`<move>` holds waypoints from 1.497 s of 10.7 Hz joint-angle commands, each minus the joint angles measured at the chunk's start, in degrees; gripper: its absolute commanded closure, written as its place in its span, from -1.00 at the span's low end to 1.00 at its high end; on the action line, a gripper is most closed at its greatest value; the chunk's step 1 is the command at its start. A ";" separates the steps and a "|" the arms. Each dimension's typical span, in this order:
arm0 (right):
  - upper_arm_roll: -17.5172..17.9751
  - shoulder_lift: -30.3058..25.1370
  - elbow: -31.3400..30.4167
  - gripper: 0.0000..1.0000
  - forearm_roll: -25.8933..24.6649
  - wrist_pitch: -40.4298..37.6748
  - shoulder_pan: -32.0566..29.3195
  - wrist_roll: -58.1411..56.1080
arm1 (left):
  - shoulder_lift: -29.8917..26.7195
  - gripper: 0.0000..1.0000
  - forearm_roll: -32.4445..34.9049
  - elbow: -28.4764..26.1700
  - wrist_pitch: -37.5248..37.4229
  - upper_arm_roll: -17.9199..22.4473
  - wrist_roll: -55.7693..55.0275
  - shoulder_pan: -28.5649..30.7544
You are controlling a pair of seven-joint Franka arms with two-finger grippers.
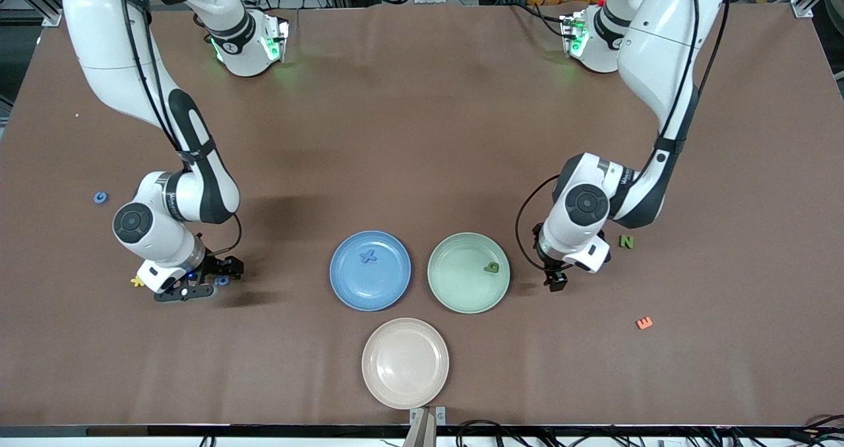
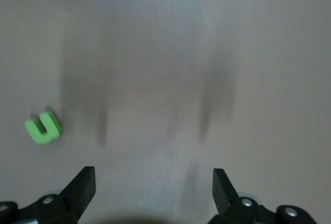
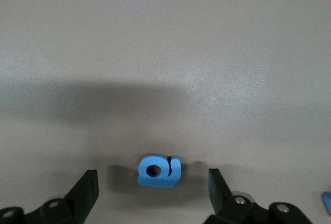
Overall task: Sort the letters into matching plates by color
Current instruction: 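Release the green b onto the green plate with the left gripper, then grasp the blue a with the right gripper while the left gripper returns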
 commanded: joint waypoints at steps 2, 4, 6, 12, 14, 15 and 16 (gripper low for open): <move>0.92 0.12 -0.49 -0.62 -0.63 1.39 -0.54 -0.35 | -2.20 -1.00 1.08 -1.24 -7.01 -0.35 -4.69 1.16; 0.92 0.20 -0.49 -0.37 -0.63 1.48 -0.54 -0.35 | -3.34 -1.00 -0.75 -1.07 -8.25 -0.78 -5.49 3.16; 0.92 0.29 -0.93 -0.12 -0.63 1.48 -0.54 -0.43 | -4.31 -1.00 -6.02 -1.41 -8.34 -0.79 -6.28 4.14; 1.00 0.29 -1.11 0.34 -0.63 1.65 -0.72 -0.35 | -11.06 -1.00 -6.83 -19.67 4.31 -2.98 -7.60 3.88; 1.44 -0.58 -0.93 0.41 -0.63 0.95 -0.98 -0.17 | -10.64 -1.00 -6.83 -20.22 4.58 -2.98 -9.61 3.36; 1.44 -1.20 -0.93 0.42 -0.63 0.51 -0.89 -0.08 | -10.29 -1.00 -6.83 -20.23 4.76 -2.98 -9.97 2.92; 1.44 -1.81 -0.67 0.42 -0.54 -0.62 -0.89 0.00 | -9.59 -1.00 -6.83 -20.14 5.28 -2.98 -11.02 2.91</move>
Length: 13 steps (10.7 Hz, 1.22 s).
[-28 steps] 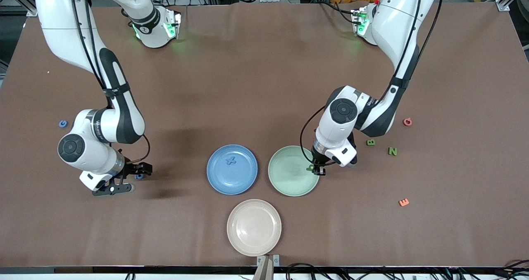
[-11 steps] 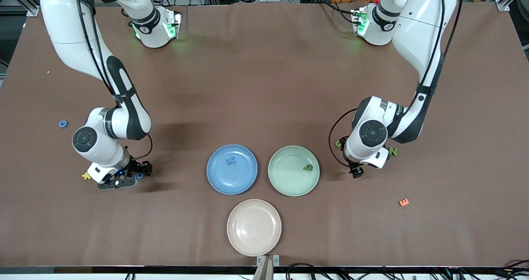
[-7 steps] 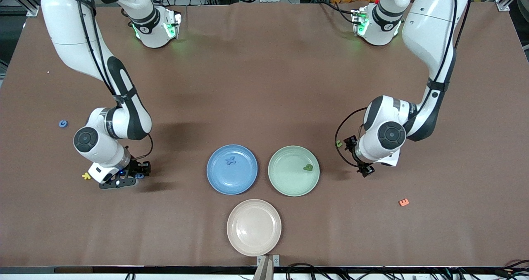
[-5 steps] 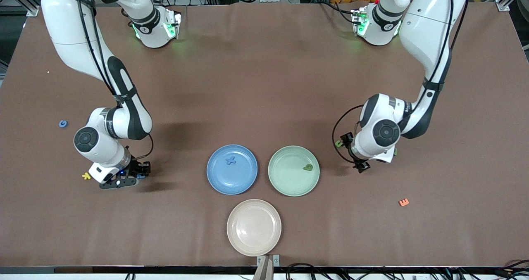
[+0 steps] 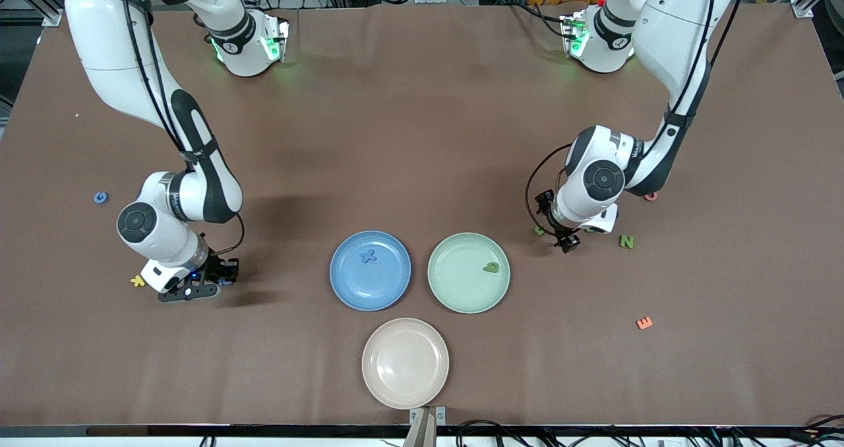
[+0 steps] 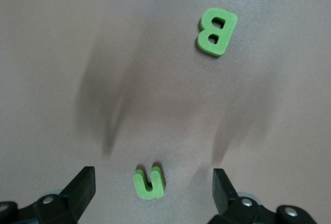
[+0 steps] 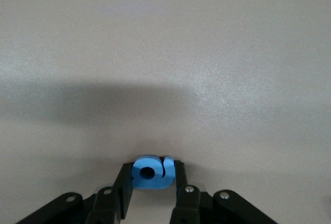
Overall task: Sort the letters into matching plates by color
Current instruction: 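Grasp the blue a with the right gripper while the left gripper returns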
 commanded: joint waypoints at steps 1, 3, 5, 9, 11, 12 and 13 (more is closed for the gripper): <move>1.16 -2.71 -0.44 0.42 -0.38 -2.35 -0.79 0.27 | -0.35 -1.00 -1.06 -1.50 1.88 0.12 -4.35 -0.80; 2.38 -4.30 -0.35 0.43 0.32 -3.67 -0.70 1.93 | 0.19 -1.00 -0.97 -0.80 1.97 0.21 -6.12 -0.62; 4.93 -4.92 0.09 0.43 0.32 -3.77 -0.44 8.15 | 1.41 -1.00 -0.97 1.39 2.06 0.30 -7.43 -0.45; 11.35 -4.83 2.02 0.43 0.32 -3.77 1.23 21.96 | 5.36 -1.00 -0.36 5.17 2.06 0.47 -8.32 -0.89; 12.06 -4.74 3.51 0.43 0.32 -3.77 5.08 28.19 | 6.07 -1.00 -0.18 5.54 2.06 0.74 -8.32 -1.76; 12.06 -4.31 4.47 0.43 0.32 -3.68 7.36 31.44 | 6.07 -1.00 -0.18 5.54 2.06 0.74 -8.24 -1.68; 12.23 -3.95 5.62 0.43 0.32 -3.68 9.04 34.44 | 6.07 -1.00 0.34 5.54 2.06 0.74 -8.24 -1.76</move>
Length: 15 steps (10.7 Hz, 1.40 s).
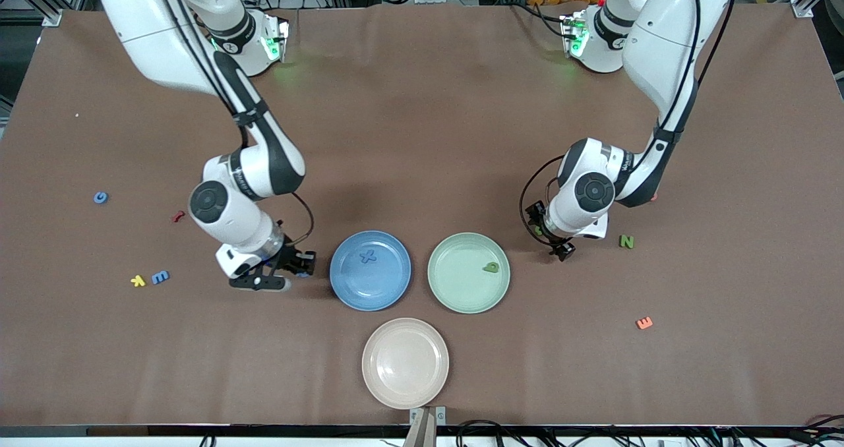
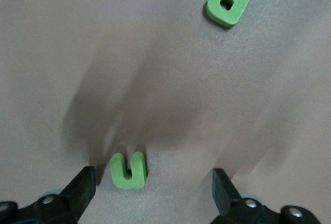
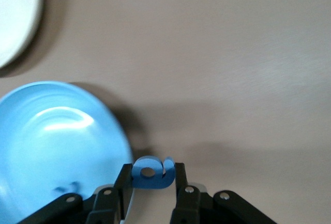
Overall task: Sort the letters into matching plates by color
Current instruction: 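Place the blue a on the blue plate with the right gripper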
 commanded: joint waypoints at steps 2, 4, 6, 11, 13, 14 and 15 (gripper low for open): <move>2.71 0.46 3.12 0.43 0.06 -0.56 4.28 9.87 | 0.64 -1.00 0.35 0.40 -0.13 0.49 -0.97 -0.96; 3.34 1.95 5.06 0.39 -0.03 -0.47 5.60 12.51 | 0.55 -1.00 0.35 0.05 -2.49 0.58 -2.98 -1.57; 3.25 2.49 5.59 0.19 -0.12 -0.47 6.22 12.97 | 0.55 -1.00 0.35 0.05 -4.60 0.76 -3.69 -1.58; 2.81 1.61 5.24 -1.00 -1.70 -0.91 5.52 7.27 | 0.12 -1.00 0.70 0.14 -5.05 1.28 -4.04 -1.58; 2.46 0.91 5.15 -1.00 -1.70 -3.01 3.33 2.19 | -0.15 -1.00 5.24 0.66 -4.88 1.28 -9.64 -1.49; 2.29 0.39 5.15 -1.00 -1.70 -4.50 2.01 -0.80 | -0.24 -1.00 7.71 0.66 -4.88 1.28 -12.11 -1.40; 2.11 -0.23 4.98 -1.00 -1.70 -6.25 0.35 -3.70 | -0.24 -1.00 8.34 0.66 -4.88 1.28 -12.57 -1.40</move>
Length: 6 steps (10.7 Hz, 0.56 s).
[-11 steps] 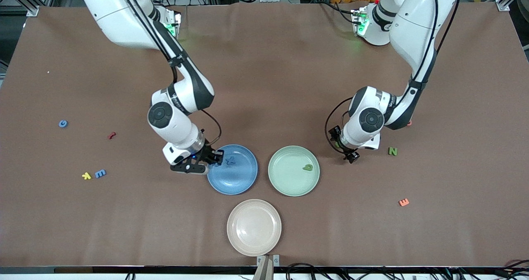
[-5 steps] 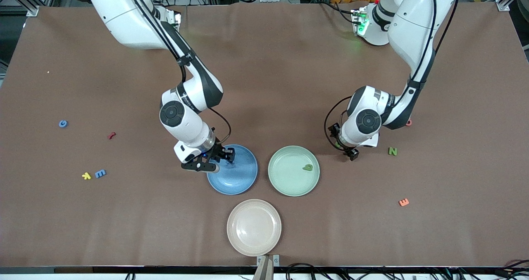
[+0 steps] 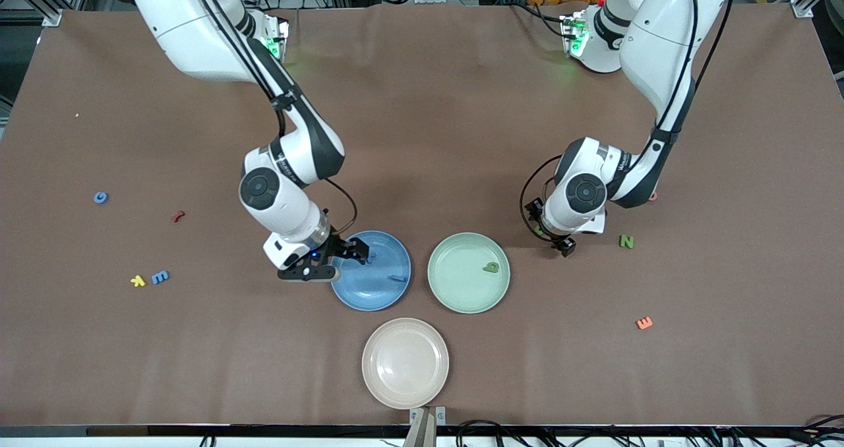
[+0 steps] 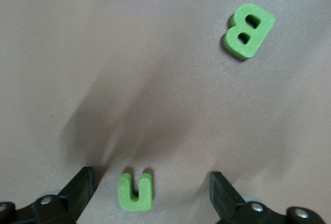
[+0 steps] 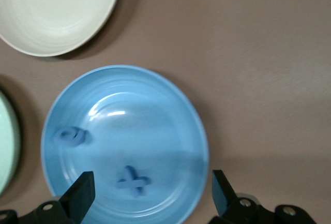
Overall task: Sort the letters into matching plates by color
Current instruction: 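Place the blue a on the blue plate with the right gripper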
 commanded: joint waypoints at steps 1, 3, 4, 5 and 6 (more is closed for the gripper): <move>0.01 -2.48 -0.34 -1.00 -0.68 -5.43 -5.04 -8.93 | -0.43 -1.00 3.77 0.40 -0.93 0.75 -4.18 -0.56; 0.01 -3.28 -0.43 -1.00 -0.68 -9.03 -9.51 -14.82 | -0.96 -1.00 3.77 0.31 -1.02 0.67 -4.27 -0.48; -0.08 -3.54 -0.43 -1.00 -0.86 -9.83 -11.54 -17.64 | -1.05 -1.00 3.77 0.31 -1.11 0.67 -4.27 -0.48; -0.43 -3.54 -0.43 -1.00 -1.47 -11.05 -13.47 -20.28 | -1.13 -1.00 3.77 0.31 -1.11 0.58 -4.27 -0.48; -0.78 -3.54 -0.43 -1.00 -3.04 -11.41 -14.97 -23.35 | -1.48 -1.00 3.77 0.31 -1.02 0.49 -4.36 -0.56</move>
